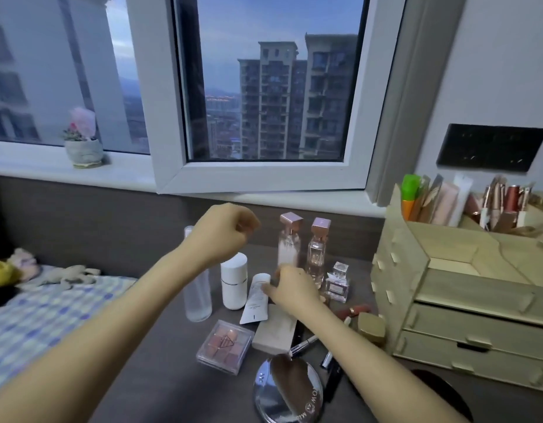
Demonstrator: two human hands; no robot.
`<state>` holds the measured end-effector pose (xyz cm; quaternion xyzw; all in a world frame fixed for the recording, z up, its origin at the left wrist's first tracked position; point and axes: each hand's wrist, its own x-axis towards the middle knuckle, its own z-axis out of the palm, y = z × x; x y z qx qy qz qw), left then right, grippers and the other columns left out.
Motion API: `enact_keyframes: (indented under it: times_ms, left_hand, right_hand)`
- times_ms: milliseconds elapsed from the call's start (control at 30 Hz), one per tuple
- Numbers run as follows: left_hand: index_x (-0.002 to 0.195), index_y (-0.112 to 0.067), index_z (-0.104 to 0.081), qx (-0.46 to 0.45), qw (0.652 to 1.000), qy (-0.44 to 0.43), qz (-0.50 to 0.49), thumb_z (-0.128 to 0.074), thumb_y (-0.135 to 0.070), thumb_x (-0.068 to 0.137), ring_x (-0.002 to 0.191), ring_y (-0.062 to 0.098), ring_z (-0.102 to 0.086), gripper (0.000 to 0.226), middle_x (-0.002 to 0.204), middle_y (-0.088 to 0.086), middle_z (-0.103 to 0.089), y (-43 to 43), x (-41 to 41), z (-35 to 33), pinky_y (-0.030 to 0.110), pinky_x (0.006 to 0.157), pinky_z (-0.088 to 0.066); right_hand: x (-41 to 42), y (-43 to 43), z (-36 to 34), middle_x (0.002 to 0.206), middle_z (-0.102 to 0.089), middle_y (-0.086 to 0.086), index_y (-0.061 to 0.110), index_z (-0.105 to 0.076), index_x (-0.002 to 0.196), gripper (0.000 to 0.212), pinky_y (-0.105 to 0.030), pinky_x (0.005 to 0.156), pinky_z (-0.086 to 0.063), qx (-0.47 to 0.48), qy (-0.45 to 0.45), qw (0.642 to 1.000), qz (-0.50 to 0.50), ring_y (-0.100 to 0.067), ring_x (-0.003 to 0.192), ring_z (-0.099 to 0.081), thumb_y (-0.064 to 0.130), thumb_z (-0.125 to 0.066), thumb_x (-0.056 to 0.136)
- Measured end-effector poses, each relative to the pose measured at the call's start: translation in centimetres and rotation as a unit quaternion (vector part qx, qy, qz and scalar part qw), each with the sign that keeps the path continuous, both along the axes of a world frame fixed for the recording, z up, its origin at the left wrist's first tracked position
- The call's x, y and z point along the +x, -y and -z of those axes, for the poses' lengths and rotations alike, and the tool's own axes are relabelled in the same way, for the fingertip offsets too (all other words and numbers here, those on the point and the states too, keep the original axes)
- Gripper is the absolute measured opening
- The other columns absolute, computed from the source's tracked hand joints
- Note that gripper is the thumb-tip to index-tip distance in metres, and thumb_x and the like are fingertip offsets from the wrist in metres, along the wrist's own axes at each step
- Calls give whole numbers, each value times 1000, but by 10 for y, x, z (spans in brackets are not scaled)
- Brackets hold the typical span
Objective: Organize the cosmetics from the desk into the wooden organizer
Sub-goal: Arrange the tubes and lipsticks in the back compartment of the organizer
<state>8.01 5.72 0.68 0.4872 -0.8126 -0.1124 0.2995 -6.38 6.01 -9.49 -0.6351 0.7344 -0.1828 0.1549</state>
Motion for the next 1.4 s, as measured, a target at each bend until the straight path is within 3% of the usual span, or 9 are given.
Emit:
enact_keyframes:
  times_ms: [300,467,633,800,933,1067,1167,1300,1400]
  left_hand:
    - [106,-15,-70,36,999,0,-1,-42,0,85,103,15,-64,38,110,1,-71,8,0,20,23,87,-48]
    - [108,-15,-69,48,999,1,12,-42,0,85,106,16,-63,38,112,1,-70,15,-8,28,25,90,-49]
    - [108,-16,-68,50,999,-10,8,-46,-7,87,102,17,-63,32,111,1,-70,22,-23,37,26,86,-48]
    - [107,-19,-64,157,981,-72,91,-53,-40,89,87,17,-61,30,101,5,-69,21,-49,38,26,71,-47]
    - [98,-3,-66,389,836,-240,303,-61,-47,82,61,23,-41,48,74,13,-53,8,-72,28,30,53,-25]
    - [97,-5,-72,406,769,-387,305,-57,-21,87,55,9,-57,25,75,3,-67,-7,-108,15,18,47,-47]
    - [95,-9,-70,382,747,-461,290,-57,-13,88,64,8,-65,16,84,4,-68,-13,-138,10,19,54,-55]
    - [104,-6,-64,397,719,-469,325,-54,-12,91,73,12,-65,18,90,6,-65,-19,-173,-3,26,65,-59]
    - [110,-10,-61,347,772,-430,315,-53,-13,92,83,16,-63,20,96,6,-64,-11,-191,-12,28,75,-58]
  right_hand:
    - [17,41,31,128,-55,-5,14,-43,127,64,-31,81,-44,90,134,976,145,-27,118,-54,39,-71,75]
    - [9,44,36,103,-68,-10,9,-58,117,70,-35,74,-56,76,299,940,143,-28,89,-67,27,-78,52]
    - [-20,15,-2,92,-69,-15,-1,-65,95,30,-34,69,-58,17,413,902,124,-25,75,-67,3,-77,69]
    - [-58,-47,-69,68,-67,2,15,-70,80,12,-15,47,-46,-37,380,924,15,-4,51,-62,6,-75,74]
    - [-95,-85,-113,77,-72,-8,12,-73,81,15,-20,61,-48,-114,332,936,11,-9,66,-63,15,-81,69]
    - [-130,-112,-132,75,-71,-6,4,-70,92,17,-19,54,-53,-196,394,895,70,-10,61,-65,12,-73,77]
    - [-142,-123,-133,59,-68,-7,1,-68,92,10,-20,45,-54,-248,422,867,91,-12,46,-61,7,-65,85]
    - [-163,-120,-141,55,-64,-8,5,-68,89,10,-22,46,-52,-363,312,869,126,-13,45,-58,9,-59,90]
    - [-190,-108,-159,56,-65,-9,3,-68,87,12,-25,48,-51,-407,222,872,159,-13,43,-58,10,-58,89]
